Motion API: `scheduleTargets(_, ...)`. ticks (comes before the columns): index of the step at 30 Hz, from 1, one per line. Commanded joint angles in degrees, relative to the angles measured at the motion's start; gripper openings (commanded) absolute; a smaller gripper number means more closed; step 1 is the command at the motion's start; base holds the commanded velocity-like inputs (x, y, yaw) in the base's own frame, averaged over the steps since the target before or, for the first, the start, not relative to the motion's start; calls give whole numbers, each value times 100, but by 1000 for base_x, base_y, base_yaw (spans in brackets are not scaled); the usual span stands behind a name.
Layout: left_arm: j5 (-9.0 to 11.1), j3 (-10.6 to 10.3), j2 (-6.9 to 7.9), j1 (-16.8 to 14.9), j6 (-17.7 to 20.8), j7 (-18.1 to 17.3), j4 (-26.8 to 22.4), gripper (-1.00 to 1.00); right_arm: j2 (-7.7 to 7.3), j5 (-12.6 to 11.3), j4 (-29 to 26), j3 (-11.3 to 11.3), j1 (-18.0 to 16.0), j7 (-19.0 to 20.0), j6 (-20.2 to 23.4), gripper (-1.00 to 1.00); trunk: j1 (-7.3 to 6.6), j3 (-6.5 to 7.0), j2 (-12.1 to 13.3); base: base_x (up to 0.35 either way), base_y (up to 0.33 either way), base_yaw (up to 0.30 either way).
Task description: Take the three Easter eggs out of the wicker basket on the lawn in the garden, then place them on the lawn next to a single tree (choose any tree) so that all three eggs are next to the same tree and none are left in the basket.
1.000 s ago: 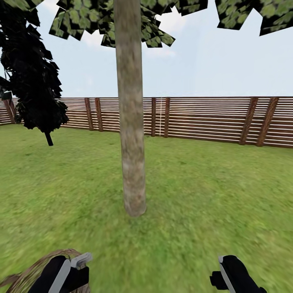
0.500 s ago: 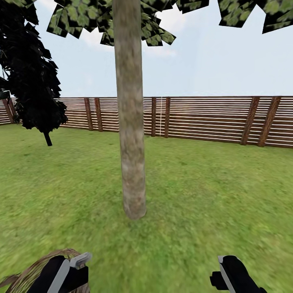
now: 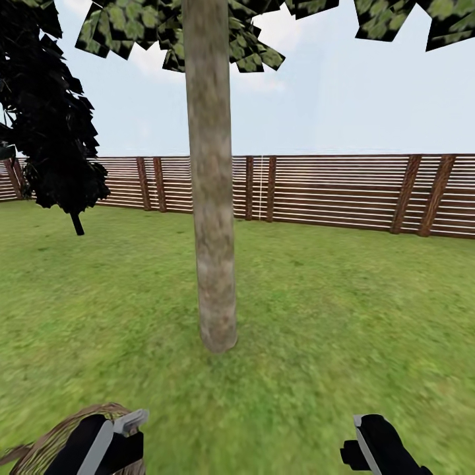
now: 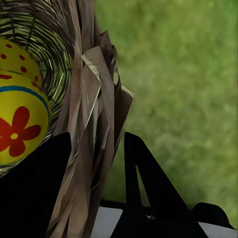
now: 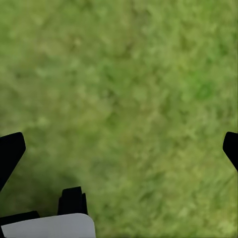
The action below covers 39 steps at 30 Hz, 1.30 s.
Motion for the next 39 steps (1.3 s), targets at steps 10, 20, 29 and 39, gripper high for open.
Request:
scheduleTargets(10,5,0,-3,-4,34,52,-6,-100,0,19,-5,0,-3,6,26,100,220,-186,-406,0,0,0)
scheduleTargets(20,5,-2,-7,-4,34,52,-6,-100,0,16,-5,8,-3,6,26,100,439,-366,-807,0,0,0)
scheduleTargets(29,5,-8,-7,-4,34,54,-6,-100,0,22,1,9,-3,6,26,100,637,-527,-1168,0,0,0)
scheduleTargets(39,5,-8,-7,-4,34,48,-6,-100,0,18,0,9,-3,6,26,100,857,-707,-1569,0,0,0)
